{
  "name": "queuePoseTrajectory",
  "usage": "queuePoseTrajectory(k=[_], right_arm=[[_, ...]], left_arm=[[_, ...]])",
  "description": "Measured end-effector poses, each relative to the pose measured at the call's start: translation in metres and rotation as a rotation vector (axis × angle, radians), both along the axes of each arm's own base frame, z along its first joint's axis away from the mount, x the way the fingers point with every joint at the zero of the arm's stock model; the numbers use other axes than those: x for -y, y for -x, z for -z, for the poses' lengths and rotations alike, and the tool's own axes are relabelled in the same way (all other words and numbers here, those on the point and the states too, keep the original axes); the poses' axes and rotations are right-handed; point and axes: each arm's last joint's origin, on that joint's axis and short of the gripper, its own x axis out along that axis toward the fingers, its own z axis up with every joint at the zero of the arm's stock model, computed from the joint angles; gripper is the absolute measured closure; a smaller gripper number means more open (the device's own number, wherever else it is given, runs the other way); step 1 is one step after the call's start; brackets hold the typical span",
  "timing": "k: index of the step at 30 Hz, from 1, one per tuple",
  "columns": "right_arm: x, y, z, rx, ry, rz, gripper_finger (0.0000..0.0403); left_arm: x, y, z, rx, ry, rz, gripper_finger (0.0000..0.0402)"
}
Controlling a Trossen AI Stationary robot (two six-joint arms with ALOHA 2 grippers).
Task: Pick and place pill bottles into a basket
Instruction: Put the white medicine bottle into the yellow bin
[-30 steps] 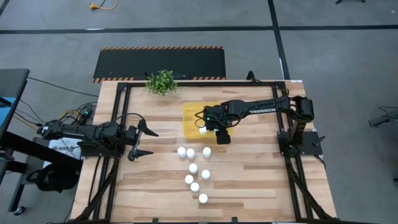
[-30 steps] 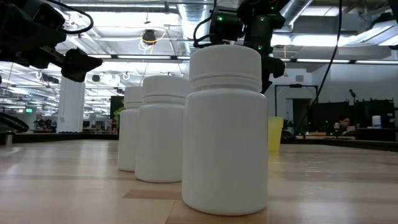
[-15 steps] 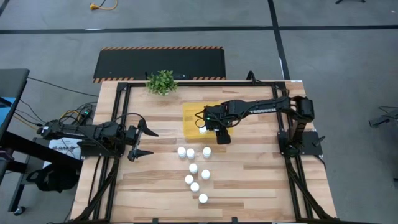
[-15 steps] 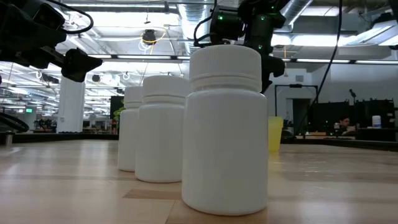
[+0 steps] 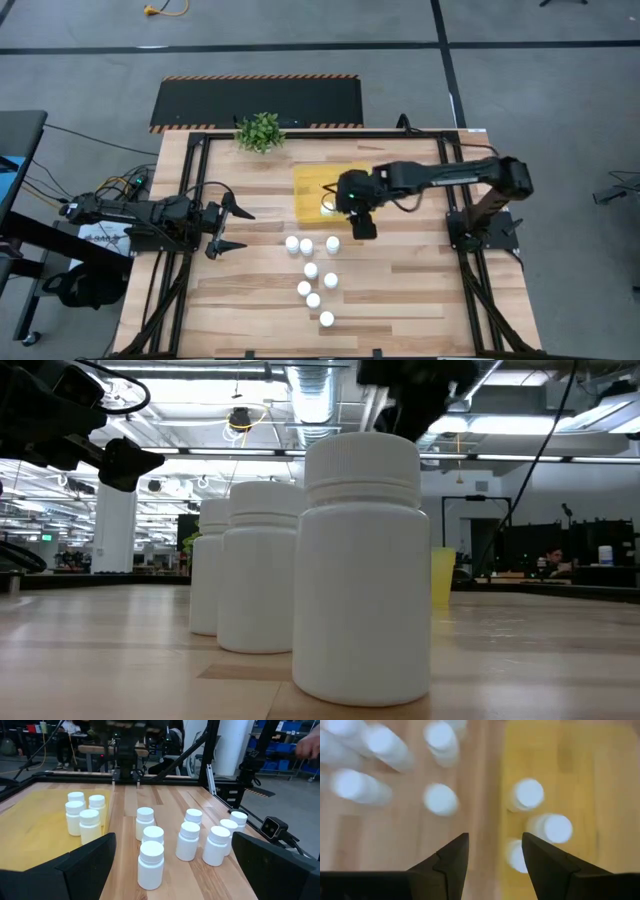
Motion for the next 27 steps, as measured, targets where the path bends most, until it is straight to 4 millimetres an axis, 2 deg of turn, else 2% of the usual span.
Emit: queuePoseTrajectory(k=[3, 7, 11, 14, 20, 23, 27], right_arm=[[-0.022, 0.006, -0.009, 0.034, -0.022, -0.032, 0.0229], [-0.050, 0.010, -0.011, 0.042, -0.061, -0.056, 0.0229], [-0.070, 0.007, 0.004, -0.013, -0.083, -0.046, 0.0231], [-0.073, 0.005, 0.016, -0.054, -0.105, 0.014, 0.0232], [-0.071, 0.007, 0.054, -0.228, -0.090, 0.112, 0.0218], [-0.071, 0.006, 0.063, -0.246, -0.091, 0.111, 0.0199], [-0.070, 0.002, 0.065, -0.200, -0.099, 0.099, 0.0167]], left_arm=[[0.000, 0.000, 0.000, -0.002, 0.007, -0.001, 0.0015], [0.000, 0.000, 0.000, -0.001, 0.000, -0.001, 0.0015], [0.000, 0.000, 0.000, -0.002, 0.007, -0.002, 0.0015], [0.000, 0.000, 0.000, -0.001, 0.001, -0.003, 0.0015], [0.000, 0.000, 0.000, -0.003, 0.008, -0.004, 0.0015], [0.000, 0.000, 0.000, -0.001, 0.000, -0.003, 0.0015], [0.000, 0.000, 0.000, -0.002, 0.008, -0.004, 0.0015]])
